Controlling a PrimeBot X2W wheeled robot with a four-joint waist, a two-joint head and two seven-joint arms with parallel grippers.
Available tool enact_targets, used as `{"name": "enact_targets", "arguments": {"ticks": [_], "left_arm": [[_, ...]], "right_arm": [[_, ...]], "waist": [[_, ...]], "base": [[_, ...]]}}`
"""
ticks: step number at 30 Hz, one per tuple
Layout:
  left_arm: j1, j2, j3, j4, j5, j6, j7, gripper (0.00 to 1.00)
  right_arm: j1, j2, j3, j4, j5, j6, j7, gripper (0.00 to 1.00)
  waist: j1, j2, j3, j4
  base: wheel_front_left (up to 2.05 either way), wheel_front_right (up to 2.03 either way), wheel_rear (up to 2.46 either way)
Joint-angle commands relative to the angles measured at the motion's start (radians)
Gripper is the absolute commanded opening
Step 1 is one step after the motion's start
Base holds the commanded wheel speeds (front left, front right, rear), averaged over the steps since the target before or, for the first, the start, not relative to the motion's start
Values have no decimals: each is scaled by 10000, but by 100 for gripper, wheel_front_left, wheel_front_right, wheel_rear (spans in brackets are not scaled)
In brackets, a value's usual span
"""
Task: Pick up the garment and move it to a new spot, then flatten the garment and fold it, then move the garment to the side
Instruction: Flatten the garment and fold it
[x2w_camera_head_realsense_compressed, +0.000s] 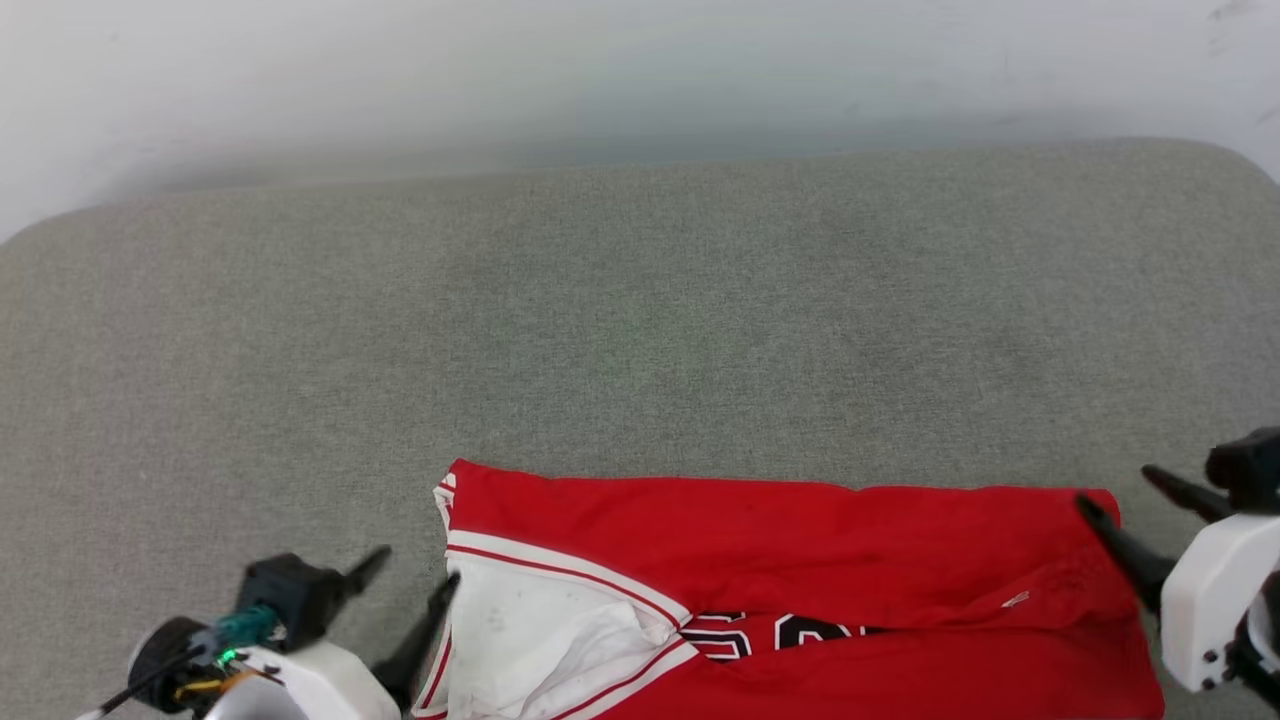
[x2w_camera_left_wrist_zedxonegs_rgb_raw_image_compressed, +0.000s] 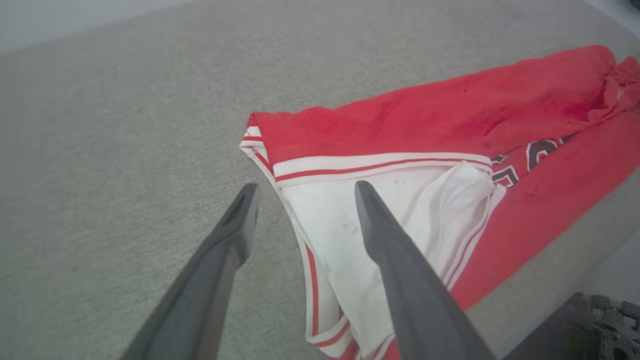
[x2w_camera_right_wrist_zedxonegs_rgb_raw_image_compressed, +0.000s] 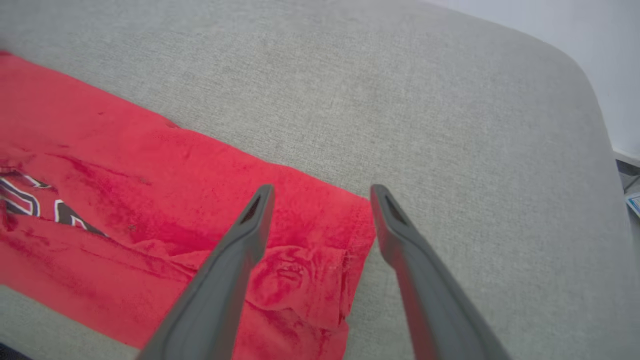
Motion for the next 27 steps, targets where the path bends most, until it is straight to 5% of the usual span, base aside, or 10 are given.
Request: {"name": "enact_targets", "arguments": {"ticks": [1,7,13,16,22,27], "left_arm": [[-139,-117,240,-90,105,304,-387,100],[238,-361,1158,26,769,1692,-2104,100],[908,-1681,2961,-577,1587,2548,-2667,100],[1482,-2658,4188,-1040,2606,2321,-2668,100],[2168,-3867,5579,-1505,5006,903,-2672,100],[2380,-4636,6185,-1459,5973,-121,-2672,100]], "right_arm": [[82,115,-332,-153,-120,-7,72,100],[495,1144,-1816,-558,-574,-6,319,100],[1136,2476,-3075,-444,-951,-7,561,100],[1495,2994,-3568,-284,-1166,-6,649,100],[1836,3765,-4442,66,-1579,-6,923,100],[1760,4173,-4776,456,-1633,-6,1081,100]], "waist": [[0,0,-76,-29],[0,0,-224,-76],[0,0,-220,-22],[0,0,-149,42],[0,0,55,176],[0,0,267,296]], "base": [[0,0,0],[0,0,0],[0,0,0],[0,0,0],[0,0,0],[0,0,0]]}}
